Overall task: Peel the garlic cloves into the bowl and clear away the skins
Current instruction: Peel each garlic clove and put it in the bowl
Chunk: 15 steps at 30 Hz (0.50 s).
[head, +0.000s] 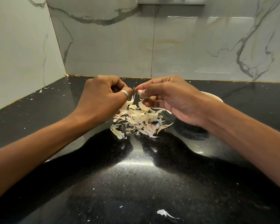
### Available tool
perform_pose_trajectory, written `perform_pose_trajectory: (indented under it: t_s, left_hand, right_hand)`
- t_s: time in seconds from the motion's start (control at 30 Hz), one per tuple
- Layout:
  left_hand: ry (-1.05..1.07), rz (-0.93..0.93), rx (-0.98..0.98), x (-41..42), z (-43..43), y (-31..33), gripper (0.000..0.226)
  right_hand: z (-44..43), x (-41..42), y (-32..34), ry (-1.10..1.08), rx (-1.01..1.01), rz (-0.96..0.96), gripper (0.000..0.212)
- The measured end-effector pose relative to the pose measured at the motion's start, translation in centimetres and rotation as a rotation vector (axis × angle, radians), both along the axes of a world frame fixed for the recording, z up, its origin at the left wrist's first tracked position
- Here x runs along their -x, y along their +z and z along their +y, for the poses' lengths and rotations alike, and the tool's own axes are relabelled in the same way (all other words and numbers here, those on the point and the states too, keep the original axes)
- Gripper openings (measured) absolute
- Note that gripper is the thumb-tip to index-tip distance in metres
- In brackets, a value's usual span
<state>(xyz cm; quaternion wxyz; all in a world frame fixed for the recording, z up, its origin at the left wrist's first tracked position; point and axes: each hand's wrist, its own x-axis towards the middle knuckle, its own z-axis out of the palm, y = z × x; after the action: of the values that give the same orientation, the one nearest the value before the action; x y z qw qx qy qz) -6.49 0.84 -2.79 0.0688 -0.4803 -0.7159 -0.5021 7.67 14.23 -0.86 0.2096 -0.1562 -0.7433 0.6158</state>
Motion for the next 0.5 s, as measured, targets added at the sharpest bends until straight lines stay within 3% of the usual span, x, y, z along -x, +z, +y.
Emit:
perform_pose_trajectory:
  t_s: [0.27, 0.37, 0.5]
  left_hand:
    - [0.051, 0.128, 0.050, 0.16, -0.02, -0.25, 0.023]
    - [-0.074, 0.141, 0.072, -0.15, -0.12, -0.26, 0.004]
    - [-0.177, 0.147, 0.065, -0.40, -0.08, -0.36, 0.019]
  right_hand:
    - [0.33, 0.16, -0.03, -0.084, -0.107, -0.029, 0.016]
    - [0.36, 0.25, -0.16, -0.097, -0.154, -0.044, 0.020]
    - [0.34, 0.26, -0.40, -0.084, -0.137, -0.003, 0.021]
